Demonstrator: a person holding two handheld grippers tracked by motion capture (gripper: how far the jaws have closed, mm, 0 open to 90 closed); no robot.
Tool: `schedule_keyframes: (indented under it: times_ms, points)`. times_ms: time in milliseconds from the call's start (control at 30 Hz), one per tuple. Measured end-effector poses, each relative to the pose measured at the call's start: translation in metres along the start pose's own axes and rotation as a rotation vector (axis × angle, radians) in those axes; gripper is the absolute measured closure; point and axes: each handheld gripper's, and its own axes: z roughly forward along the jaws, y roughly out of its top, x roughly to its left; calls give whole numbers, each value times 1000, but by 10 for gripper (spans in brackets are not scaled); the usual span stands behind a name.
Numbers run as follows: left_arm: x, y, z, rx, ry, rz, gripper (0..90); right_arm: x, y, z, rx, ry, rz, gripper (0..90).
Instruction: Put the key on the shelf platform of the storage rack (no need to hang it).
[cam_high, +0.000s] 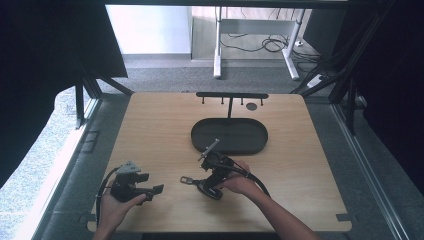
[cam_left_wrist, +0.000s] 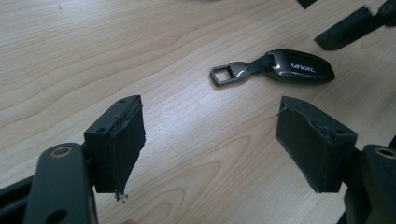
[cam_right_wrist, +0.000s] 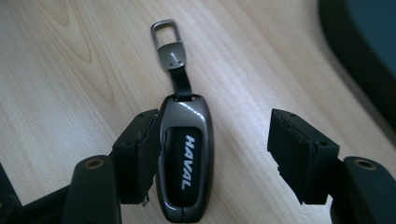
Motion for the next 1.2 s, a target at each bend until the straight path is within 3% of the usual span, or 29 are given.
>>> schedule_keyframes:
  times_ms: [300, 833, 1100, 1167, 1200]
  points:
    - [1, -1, 2, 11, -1, 2, 242, 5, -4, 21, 35, 9, -5, 337]
    - [3, -1, 2, 12, 2, -3, 242, 10, -8, 41, 73, 13, -13, 337]
    - [2, -1, 3, 15, 3, -1, 242, 12, -8, 42, 70, -16, -24, 382]
    - [2, -1, 2, 15, 2, 0, 242, 12, -8, 41, 66, -18, -18, 466]
    - [3, -1, 3, 14, 1, 0, 242, 12, -8, 41, 66, -18, -18, 466]
